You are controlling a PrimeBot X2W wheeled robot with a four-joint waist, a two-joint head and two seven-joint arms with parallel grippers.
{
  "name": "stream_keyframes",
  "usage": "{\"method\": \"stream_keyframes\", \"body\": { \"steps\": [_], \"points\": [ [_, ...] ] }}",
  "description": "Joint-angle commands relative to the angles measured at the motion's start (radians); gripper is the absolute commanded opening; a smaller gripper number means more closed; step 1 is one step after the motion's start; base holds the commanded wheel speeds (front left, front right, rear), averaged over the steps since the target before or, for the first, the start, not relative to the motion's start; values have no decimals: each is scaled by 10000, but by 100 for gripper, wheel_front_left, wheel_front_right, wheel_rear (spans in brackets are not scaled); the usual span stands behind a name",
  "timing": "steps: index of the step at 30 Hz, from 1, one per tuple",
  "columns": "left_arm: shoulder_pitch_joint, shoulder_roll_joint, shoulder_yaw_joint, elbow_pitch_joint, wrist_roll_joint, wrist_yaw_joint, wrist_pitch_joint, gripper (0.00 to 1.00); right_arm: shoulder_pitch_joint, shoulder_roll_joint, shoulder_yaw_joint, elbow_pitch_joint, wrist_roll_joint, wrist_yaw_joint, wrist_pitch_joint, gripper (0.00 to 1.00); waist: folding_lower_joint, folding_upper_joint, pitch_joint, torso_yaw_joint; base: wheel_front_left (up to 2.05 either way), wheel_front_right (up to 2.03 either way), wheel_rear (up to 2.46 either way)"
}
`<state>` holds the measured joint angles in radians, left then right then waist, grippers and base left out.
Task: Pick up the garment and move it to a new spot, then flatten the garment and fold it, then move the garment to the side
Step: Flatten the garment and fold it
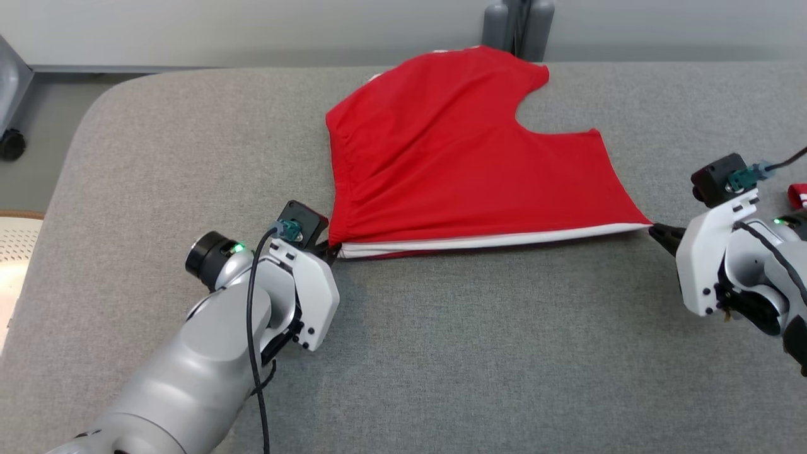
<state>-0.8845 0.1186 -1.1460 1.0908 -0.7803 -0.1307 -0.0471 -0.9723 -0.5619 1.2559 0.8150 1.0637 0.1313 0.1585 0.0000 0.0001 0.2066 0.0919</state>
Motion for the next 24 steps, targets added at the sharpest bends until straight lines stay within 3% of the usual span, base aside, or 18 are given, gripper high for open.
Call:
{"method": "stream_keyframes", "body": {
  "steps": [1,9,13,24],
  "points": [
    [179,152,-19,35,-149,7,12,0,247,-245,27,-44,150,-12,56,0,0,-1,-163,61,0,0,0],
    [831,224,-642,-644,-688,7,-141,0,1203,-855,191,-1201,763,-10,-101,0,0,-1,-641,278,0,0,0],
    [1202,692,-953,-1218,-876,7,-232,0,1661,-1055,214,-1630,913,-9,-179,0,0,-1,-879,272,0,0,0],
    [2278,1137,-1268,-2048,-550,7,-564,0,2894,-1840,237,-2858,814,-9,-92,0,0,-1,-1322,423,0,0,0]
  ]
}}
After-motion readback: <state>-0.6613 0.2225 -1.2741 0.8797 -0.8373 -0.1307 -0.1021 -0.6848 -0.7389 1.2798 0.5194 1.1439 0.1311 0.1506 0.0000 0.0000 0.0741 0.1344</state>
